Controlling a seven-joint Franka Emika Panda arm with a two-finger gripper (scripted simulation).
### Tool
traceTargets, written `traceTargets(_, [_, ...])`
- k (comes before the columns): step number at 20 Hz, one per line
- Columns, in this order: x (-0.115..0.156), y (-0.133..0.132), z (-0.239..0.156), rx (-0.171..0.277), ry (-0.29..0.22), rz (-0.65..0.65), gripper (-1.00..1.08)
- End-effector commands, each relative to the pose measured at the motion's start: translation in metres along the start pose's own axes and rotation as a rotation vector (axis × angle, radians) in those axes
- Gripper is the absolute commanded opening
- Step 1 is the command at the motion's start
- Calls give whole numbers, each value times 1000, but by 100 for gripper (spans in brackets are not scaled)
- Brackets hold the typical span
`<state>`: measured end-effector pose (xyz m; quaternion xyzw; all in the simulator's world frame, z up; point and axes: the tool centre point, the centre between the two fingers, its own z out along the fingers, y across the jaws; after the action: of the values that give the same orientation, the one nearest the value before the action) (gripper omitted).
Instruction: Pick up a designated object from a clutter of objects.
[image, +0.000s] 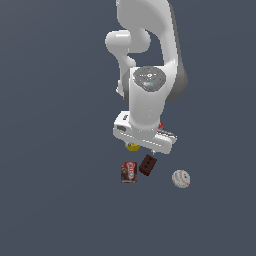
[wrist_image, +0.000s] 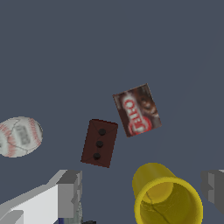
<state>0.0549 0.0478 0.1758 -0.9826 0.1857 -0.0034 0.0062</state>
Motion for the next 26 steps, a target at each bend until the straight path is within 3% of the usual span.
traceTargets(1, [0, -10, 21, -3, 0, 48, 100])
traceTargets(12, [-6, -37, 85, -12, -3, 188, 100])
traceTargets(26, [-9, -42, 107, -14, -4, 216, 100])
